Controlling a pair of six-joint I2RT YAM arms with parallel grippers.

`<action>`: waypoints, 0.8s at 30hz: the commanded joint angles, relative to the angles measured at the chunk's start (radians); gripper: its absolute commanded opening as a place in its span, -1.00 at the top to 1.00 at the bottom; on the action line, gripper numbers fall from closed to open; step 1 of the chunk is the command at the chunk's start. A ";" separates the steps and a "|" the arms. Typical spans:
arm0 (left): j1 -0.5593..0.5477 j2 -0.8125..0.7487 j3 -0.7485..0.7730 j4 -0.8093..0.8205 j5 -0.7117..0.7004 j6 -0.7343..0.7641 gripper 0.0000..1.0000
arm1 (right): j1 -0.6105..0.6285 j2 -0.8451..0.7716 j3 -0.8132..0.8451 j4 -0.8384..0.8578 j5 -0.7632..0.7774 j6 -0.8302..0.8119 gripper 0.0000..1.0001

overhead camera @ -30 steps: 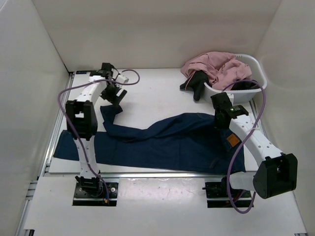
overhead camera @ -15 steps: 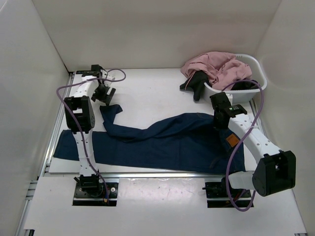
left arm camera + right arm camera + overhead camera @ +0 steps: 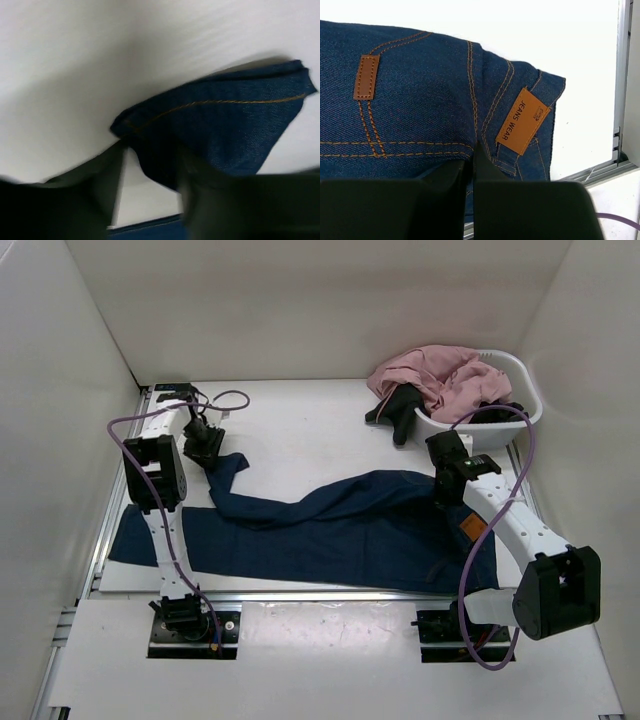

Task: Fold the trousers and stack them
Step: Flatten the trousers out

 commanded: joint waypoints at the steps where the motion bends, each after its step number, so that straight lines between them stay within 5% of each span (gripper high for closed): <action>1: 0.001 -0.002 -0.050 -0.063 0.271 0.021 0.03 | 0.003 -0.019 0.005 0.004 0.033 0.002 1.00; 3: 0.011 0.007 -0.038 -0.063 0.352 0.006 0.71 | 0.003 -0.009 0.005 0.004 0.042 0.002 1.00; 8: 0.049 -0.066 -0.050 -0.098 0.266 0.015 0.72 | 0.003 0.000 0.040 -0.006 0.074 0.002 1.00; 16: 0.190 -0.405 -0.165 -0.109 -0.309 0.257 0.72 | -0.061 -0.109 0.082 -0.033 0.106 0.011 1.00; 24: 0.190 -0.525 -0.383 -0.275 -0.457 0.343 0.72 | -0.115 -0.203 0.071 -0.033 0.088 -0.034 1.00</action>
